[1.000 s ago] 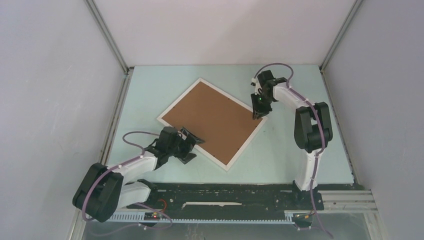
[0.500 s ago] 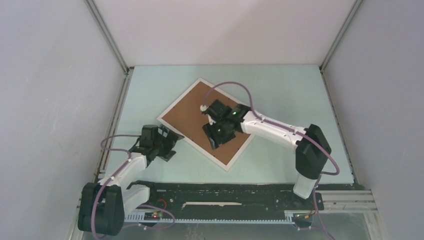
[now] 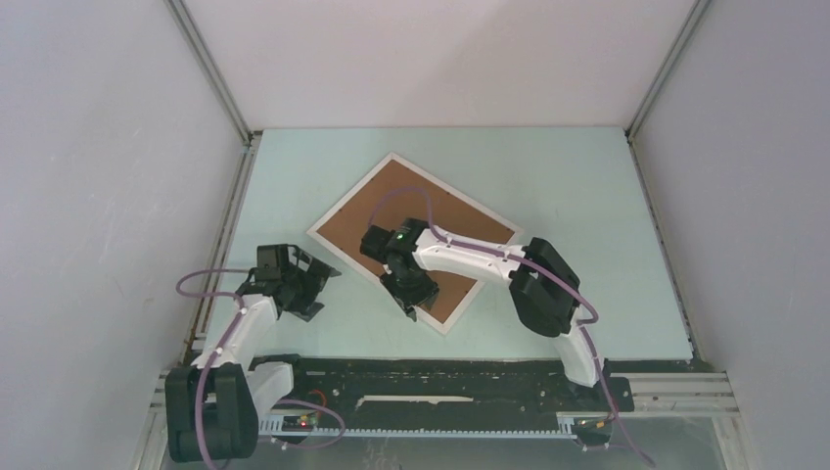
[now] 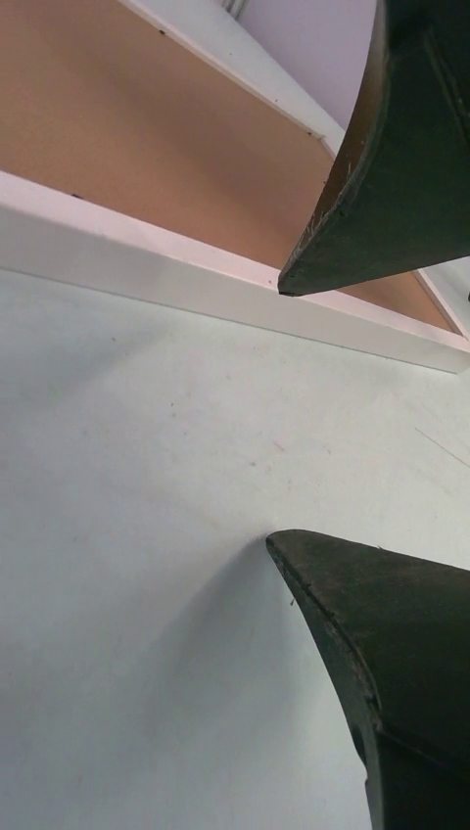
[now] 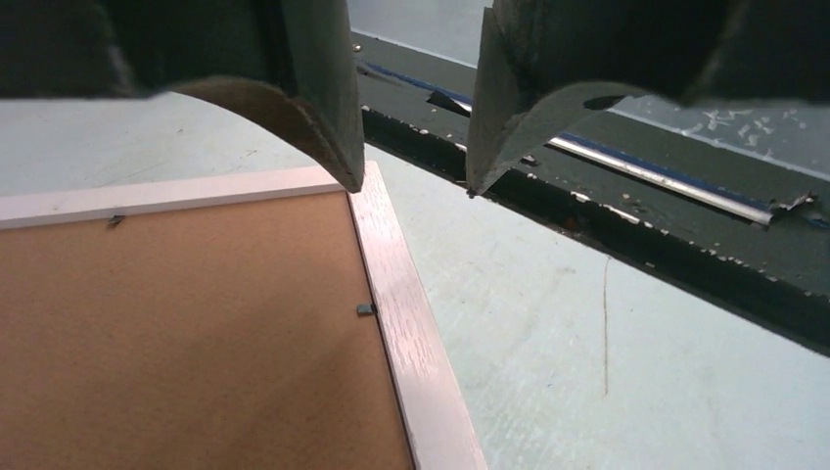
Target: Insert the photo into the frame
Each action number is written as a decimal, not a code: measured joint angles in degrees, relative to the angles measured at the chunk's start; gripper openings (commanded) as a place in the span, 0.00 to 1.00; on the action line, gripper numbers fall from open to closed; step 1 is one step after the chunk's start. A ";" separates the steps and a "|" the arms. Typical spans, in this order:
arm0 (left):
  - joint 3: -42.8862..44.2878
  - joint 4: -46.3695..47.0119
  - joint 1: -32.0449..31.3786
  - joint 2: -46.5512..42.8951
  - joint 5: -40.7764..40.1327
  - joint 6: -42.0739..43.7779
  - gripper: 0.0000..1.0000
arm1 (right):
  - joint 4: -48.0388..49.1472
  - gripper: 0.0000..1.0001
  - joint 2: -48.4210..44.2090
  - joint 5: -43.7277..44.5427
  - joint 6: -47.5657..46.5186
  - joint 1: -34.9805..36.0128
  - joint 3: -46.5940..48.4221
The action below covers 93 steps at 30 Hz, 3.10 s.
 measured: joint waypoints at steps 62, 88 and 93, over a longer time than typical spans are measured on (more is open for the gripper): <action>-20.96 86.53 -8.87 32.04 19.50 -21.81 0.39 | -1.18 0.00 3.26 6.32 4.35 2.32 3.80; 9.44 10.38 -9.14 -16.28 9.16 -14.56 0.00 | 35.78 0.95 -51.19 27.41 -19.30 20.87 -42.95; 13.73 -2.86 -9.31 -17.77 7.56 -14.03 0.00 | 55.39 0.85 -62.60 24.96 -32.37 19.58 -59.52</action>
